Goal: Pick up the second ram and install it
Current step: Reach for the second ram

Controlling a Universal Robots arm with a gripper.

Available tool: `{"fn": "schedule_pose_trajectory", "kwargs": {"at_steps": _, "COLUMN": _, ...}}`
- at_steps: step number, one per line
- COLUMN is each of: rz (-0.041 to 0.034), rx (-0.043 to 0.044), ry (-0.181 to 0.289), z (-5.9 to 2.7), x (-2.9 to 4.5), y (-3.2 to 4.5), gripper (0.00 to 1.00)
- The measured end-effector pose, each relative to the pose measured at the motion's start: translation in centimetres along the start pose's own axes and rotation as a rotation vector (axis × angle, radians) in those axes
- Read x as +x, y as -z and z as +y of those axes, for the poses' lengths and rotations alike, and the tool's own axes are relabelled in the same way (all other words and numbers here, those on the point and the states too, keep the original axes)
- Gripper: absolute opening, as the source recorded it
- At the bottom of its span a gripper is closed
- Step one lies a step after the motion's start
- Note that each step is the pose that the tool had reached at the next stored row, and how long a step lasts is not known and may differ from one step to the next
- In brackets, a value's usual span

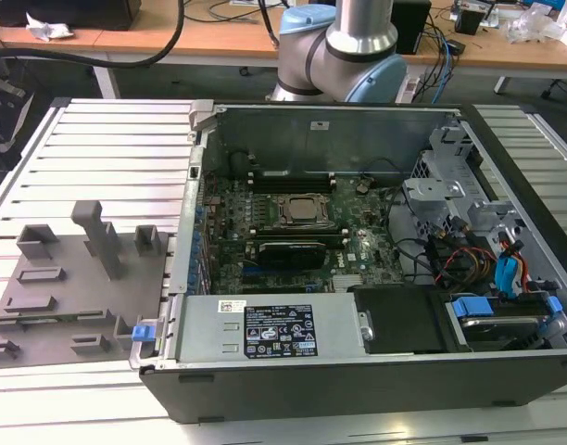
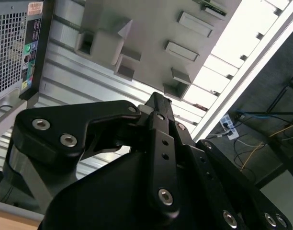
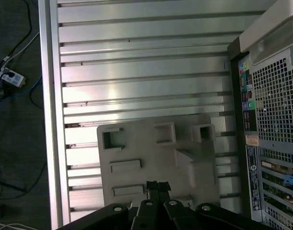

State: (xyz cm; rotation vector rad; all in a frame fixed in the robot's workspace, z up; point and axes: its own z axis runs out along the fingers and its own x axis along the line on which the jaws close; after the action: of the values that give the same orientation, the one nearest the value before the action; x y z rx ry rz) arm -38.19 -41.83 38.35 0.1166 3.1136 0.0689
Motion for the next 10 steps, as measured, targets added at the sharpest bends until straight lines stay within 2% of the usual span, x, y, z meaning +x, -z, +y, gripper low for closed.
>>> {"fn": "schedule_pose_trajectory", "kwargs": {"at_steps": 5, "rz": 0.0000, "rx": 0.0000, "ry": 0.000, "z": -0.80, "x": -0.06, "y": 0.03, "gripper": 0.11}}
{"fn": "schedule_pose_trajectory", "kwargs": {"at_steps": 10, "rz": 0.0000, "rx": 0.0000, "ry": 0.000, "z": -2.42, "x": -0.18, "y": 0.09, "gripper": 0.11}}
